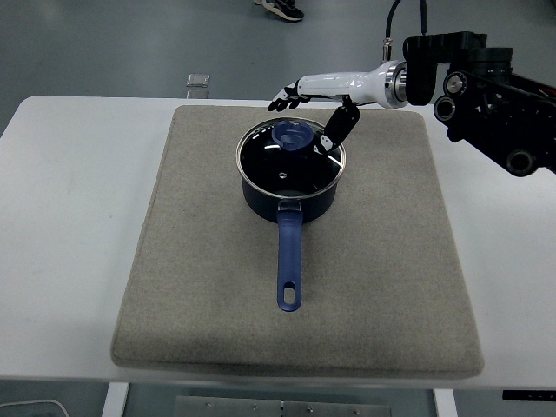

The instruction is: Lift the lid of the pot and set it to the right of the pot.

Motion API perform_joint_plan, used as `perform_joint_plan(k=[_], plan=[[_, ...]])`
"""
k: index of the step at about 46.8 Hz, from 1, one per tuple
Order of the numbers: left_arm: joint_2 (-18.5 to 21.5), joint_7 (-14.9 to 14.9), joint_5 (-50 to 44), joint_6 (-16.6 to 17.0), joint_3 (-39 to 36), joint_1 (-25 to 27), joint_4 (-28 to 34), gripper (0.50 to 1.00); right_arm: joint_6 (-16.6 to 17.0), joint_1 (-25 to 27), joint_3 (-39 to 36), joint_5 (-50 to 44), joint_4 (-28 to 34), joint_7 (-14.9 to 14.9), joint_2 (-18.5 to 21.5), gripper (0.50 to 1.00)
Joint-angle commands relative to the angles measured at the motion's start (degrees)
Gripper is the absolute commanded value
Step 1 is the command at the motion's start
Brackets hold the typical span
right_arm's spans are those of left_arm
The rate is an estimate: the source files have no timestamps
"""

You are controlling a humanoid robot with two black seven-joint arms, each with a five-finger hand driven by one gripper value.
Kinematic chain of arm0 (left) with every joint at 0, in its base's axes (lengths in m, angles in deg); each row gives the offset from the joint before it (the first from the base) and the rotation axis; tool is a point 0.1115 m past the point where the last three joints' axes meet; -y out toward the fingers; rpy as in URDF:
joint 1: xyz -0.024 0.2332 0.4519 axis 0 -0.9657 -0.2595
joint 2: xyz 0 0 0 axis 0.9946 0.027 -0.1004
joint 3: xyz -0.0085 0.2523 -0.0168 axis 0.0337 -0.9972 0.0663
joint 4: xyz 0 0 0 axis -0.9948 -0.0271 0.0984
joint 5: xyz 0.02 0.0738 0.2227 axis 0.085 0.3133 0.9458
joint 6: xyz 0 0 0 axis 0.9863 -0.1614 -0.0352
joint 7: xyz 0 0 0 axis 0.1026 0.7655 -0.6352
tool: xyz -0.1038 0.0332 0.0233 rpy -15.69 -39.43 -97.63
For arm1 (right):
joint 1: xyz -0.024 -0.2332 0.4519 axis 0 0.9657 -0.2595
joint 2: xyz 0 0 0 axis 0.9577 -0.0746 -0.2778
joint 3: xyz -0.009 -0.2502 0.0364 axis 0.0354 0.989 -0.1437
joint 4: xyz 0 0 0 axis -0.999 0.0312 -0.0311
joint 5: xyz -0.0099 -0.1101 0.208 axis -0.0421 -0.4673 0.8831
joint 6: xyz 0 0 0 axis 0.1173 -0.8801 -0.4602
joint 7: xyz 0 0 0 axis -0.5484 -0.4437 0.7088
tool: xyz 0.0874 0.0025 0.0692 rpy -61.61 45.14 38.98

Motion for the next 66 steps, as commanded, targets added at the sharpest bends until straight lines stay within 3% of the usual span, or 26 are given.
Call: perform_joint_plan(k=[1, 18, 47, 50, 60, 66], plan=[[0.00, 0.00, 0.00, 0.00, 0.00, 0.00, 0.00, 1.000, -0.03, -0.35, 0.37, -0.14, 0.00, -0.08, 0.02, 0.915], [0.00, 0.00, 0.00, 0.00, 0.00, 0.00, 0.00, 1.000, 0.06, -4.13, 4.32, -0.76, -0.09, -0.43, 1.07, 0.915], [0.00, 0.00, 0.00, 0.00, 0.00, 0.00, 0.00, 1.000, -0.03, -4.31, 6.52, -2.51, 0.00, -0.52, 1.95, 0.903], [0.00, 0.00, 0.00, 0.00, 0.00, 0.00, 0.00, 1.000, -0.03, -4.31, 6.52, -2.95, 0.00, -0.52, 1.95, 0.895], [0.00, 0.00, 0.00, 0.00, 0.00, 0.00, 0.00, 1.000, 0.06, -4.39, 6.61, -3.30, 0.00, -0.52, 1.95, 0.801], [0.00, 0.00, 0.00, 0.00, 0.00, 0.00, 0.00, 1.000, 0.06, -4.39, 7.04, -3.39, 0.00, -0.52, 1.86, 0.787]])
